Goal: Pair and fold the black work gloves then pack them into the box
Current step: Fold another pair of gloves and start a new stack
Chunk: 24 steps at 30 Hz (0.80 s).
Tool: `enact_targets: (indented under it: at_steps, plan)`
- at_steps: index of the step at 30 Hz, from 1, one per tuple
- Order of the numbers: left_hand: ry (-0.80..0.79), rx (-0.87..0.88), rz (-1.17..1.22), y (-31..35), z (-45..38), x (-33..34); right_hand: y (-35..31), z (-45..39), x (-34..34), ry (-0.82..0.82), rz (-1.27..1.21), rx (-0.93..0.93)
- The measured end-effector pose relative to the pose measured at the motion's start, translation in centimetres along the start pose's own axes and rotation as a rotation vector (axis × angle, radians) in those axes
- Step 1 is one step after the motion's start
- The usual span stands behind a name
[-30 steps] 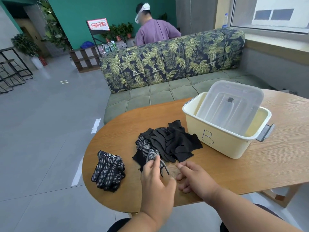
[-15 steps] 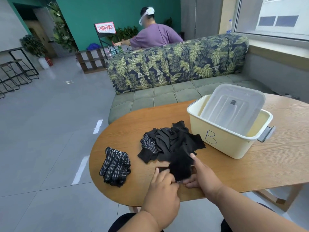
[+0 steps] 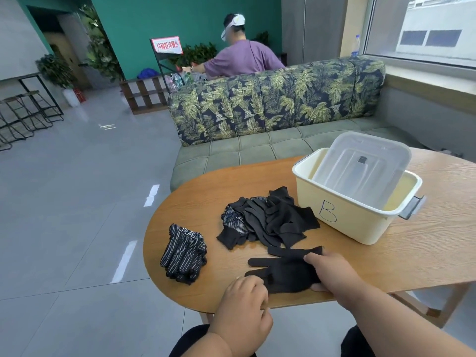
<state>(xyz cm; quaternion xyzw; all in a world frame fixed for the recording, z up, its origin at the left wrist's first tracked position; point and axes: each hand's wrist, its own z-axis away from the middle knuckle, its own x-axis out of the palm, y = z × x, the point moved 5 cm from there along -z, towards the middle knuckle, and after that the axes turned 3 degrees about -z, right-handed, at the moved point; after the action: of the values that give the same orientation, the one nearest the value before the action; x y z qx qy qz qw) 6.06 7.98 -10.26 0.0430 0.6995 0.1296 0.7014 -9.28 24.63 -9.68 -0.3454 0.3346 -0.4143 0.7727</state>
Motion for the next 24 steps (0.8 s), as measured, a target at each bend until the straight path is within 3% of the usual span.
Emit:
enact_targets:
  at_steps: [7,10,13,18,21,24]
  plan:
    - [0.190,-0.135,0.242,-1.1,-0.5,-0.6,0.0,0.5,-2.0,-0.161,0.089,0.055]
    - [0.159,-0.130,0.232,-0.8,-1.6,-0.8,0.0,0.9,-2.0,-0.219,0.048,0.069]
    - [0.013,-0.097,0.085,-1.0,-2.8,0.5,-0.1,0.3,-2.5,-0.100,0.179,0.022]
    - [-0.069,-0.083,-0.076,-1.8,-3.2,2.3,-1.8,-0.4,-4.0,0.296,0.755,-0.258]
    - [-0.058,-0.078,-0.091,-1.7,-3.1,2.3,-3.3,-0.4,-2.6,0.325,0.803,-0.440]
    - [-0.060,-0.080,-0.091,-1.6,-3.1,2.2,-4.2,-1.6,-0.9,0.265,0.823,-0.501]
